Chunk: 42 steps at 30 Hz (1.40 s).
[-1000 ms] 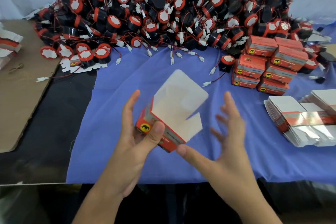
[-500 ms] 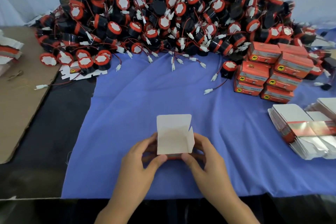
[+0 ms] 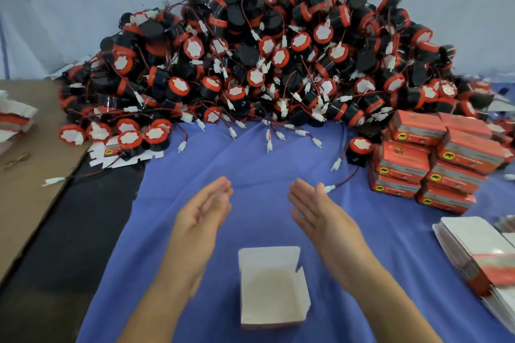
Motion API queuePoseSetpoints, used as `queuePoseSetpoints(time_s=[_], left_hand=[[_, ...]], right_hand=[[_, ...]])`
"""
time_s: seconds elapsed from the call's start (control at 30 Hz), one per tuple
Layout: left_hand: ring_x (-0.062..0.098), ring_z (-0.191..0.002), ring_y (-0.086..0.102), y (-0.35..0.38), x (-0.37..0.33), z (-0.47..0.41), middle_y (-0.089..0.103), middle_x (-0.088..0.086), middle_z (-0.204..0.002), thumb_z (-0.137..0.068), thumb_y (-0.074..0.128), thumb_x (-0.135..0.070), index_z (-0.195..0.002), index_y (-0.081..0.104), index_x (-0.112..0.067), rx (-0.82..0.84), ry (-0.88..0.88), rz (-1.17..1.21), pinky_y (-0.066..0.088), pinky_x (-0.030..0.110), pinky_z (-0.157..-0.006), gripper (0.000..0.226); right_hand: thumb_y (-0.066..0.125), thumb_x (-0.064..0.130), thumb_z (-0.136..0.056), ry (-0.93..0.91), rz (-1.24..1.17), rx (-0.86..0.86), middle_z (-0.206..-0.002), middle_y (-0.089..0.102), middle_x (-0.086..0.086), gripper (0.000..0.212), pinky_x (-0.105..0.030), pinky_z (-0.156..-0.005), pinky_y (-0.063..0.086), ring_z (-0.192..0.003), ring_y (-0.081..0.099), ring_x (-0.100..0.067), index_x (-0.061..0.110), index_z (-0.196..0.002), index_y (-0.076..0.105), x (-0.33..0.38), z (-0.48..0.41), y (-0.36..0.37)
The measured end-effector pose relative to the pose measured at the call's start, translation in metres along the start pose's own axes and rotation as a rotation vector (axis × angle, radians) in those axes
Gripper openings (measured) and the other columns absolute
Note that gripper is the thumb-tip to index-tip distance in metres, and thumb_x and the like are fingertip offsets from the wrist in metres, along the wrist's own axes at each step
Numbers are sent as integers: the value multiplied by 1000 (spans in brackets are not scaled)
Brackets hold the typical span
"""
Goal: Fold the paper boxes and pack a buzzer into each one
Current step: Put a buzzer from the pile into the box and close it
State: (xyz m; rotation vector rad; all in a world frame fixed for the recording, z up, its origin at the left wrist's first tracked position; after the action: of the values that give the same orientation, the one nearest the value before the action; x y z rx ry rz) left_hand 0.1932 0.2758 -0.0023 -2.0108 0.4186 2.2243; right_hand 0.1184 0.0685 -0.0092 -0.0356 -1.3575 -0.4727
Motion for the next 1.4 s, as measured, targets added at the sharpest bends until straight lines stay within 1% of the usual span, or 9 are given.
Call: queuePoseSetpoints(time_s=[0.27, 0.47, 0.57, 0.73, 0.9, 1.0, 1.17, 1.27, 1.4], left_hand=[[12, -141, 47, 56, -3, -158, 47, -2, -157, -107, 51, -10, -154, 44, -14, -11, -49, -87, 40, 38, -119, 48], [20, -126, 59, 69, -17, -281, 56, 6, -142, -102, 43, 3, -152, 45, -13, -105, 49, -176, 52, 28, -103, 52], [27, -100, 64, 66, -29, -325, 66, 6, -112, -95, 52, 0, -132, 60, -13, -206, 100, -370, 52, 33, -80, 40], [35, -108, 66, 54, -37, -363, 72, 12, -114, -93, 63, -25, -114, 70, -15, -166, 48, -657, 56, 43, -97, 24], [17, -101, 67, 48, -41, -331, 70, 4, -111, -77, 90, -16, -114, 66, -13, -175, 263, -622, 56, 32, -88, 44], [0, -94, 66, 44, -54, -289, 67, -10, -110, -72, 94, -20, -108, 61, -17, -127, 440, -536, 51, 17, -75, 49], [-6, -89, 65, 40, -81, -201, 67, -15, -106, -77, 91, -19, -123, 60, -28, -65, 445, -351, 49, 9, -74, 57], [-2, -94, 67, 37, -89, -144, 70, -18, -106, -77, 91, -27, -119, 67, -37, -51, 443, -378, 50, 10, -77, 50], [2, -90, 68, 37, -91, -69, 69, -25, -100, -73, 92, -39, -107, 66, -44, -112, 409, -386, 55, 17, -73, 44]], right_hand=[[42, 2, -105, -36, 122, 36, -167, 30, 3, 59, -37, -121, 37, -150, 34, -13, 16, -161, 30, 36, -169, 69], [39, -8, -101, -72, 167, -32, -159, 42, -11, 68, -33, -99, 49, -141, 48, -29, 16, -163, 23, 63, -287, 100], [37, -13, -95, -54, 157, -40, -141, 58, -23, 64, -43, -90, 57, -126, 59, -40, 12, -155, 40, 70, -332, 105], [46, -5, -95, -42, 248, -90, -114, 71, -25, 38, -56, -88, 60, -103, 70, -43, 9, -123, 68, 67, -367, 100], [48, 1, -101, -256, 439, -96, -133, 66, -8, 48, -38, -100, 57, -113, 64, -23, 25, -141, 61, 69, -342, 82], [53, 4, -103, -491, 561, -81, -131, 54, -3, 46, -14, -75, 54, -86, 62, -13, 28, -142, 61, 84, -295, 66], [70, 16, -97, -680, 396, -323, -120, 54, 1, 21, -20, -75, 55, -83, 72, -9, 35, -106, 67, 103, -183, 44], [73, 18, -95, -592, 185, -443, -88, 59, 2, 21, -34, -70, 60, -69, 73, -12, 24, -88, 54, 106, -122, 36], [71, 16, -97, -661, 143, -526, -90, 52, -20, 24, -25, -60, 58, -67, 66, -16, 21, -86, 49, 96, -40, 30]])
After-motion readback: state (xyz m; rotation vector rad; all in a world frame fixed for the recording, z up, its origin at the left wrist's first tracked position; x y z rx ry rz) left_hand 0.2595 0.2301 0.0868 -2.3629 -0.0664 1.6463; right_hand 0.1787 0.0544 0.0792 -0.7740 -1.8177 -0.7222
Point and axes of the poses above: each hand's wrist, its own z-axis away from the middle knuckle, its own y-axis out of the palm, x = y × z, the point moved 1 cm from there along -z, towards the middle knuckle
